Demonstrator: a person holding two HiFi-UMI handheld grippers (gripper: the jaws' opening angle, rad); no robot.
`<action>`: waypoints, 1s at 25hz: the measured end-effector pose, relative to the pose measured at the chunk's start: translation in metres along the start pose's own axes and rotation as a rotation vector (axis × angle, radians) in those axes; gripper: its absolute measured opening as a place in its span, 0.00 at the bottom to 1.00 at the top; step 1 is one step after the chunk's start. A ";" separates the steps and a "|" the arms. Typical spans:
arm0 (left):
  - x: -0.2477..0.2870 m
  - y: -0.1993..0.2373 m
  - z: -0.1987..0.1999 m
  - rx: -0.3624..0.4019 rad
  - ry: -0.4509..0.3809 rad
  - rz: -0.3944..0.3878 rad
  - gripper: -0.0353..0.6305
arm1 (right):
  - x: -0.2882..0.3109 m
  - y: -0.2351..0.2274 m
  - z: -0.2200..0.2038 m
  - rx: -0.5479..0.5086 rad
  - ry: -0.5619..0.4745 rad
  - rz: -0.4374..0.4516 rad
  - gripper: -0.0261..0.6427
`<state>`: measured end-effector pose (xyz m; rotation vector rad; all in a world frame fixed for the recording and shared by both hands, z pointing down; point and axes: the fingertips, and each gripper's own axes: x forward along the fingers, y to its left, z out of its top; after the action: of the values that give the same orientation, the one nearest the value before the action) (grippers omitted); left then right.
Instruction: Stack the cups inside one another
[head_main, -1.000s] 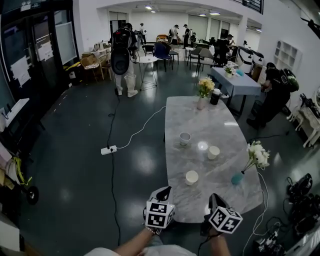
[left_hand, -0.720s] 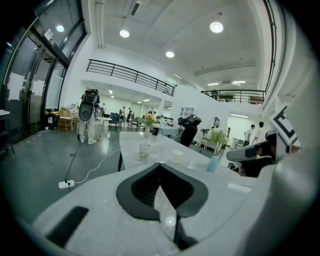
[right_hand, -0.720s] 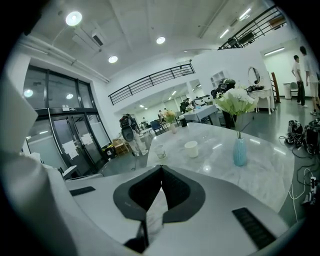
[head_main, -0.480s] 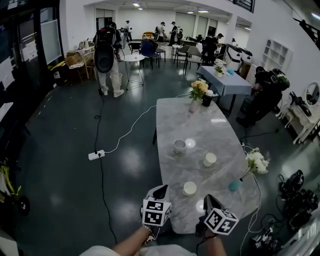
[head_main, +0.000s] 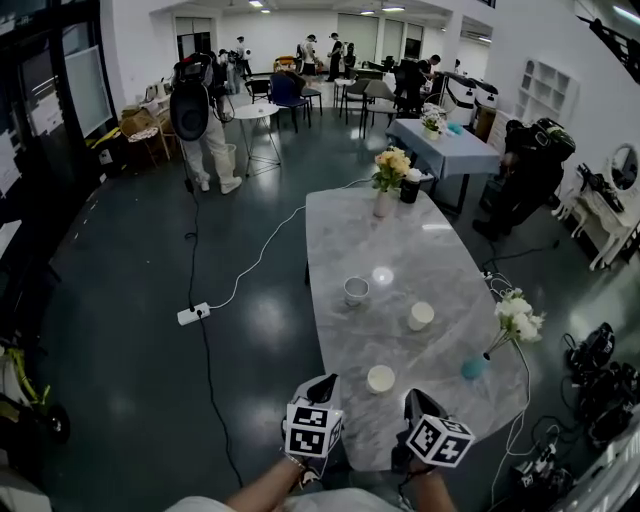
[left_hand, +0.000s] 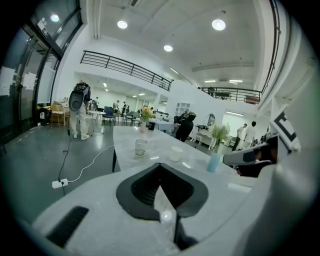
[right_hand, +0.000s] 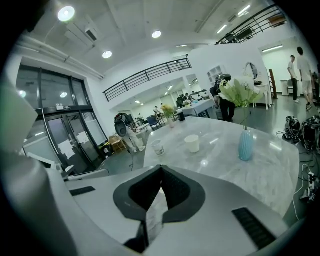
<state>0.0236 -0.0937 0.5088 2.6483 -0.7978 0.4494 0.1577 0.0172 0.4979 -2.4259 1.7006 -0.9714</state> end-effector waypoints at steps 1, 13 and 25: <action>0.002 0.003 0.002 0.002 -0.001 0.013 0.05 | 0.006 0.000 0.002 -0.003 0.004 0.012 0.05; 0.035 0.011 0.022 -0.071 -0.016 0.127 0.05 | 0.047 -0.015 0.044 -0.051 0.026 0.092 0.05; 0.048 0.014 0.012 -0.086 0.020 0.175 0.05 | 0.063 -0.038 0.050 -0.018 0.009 0.105 0.05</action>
<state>0.0556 -0.1321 0.5203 2.5023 -1.0243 0.4744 0.2277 -0.0374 0.5004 -2.3185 1.8267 -0.9600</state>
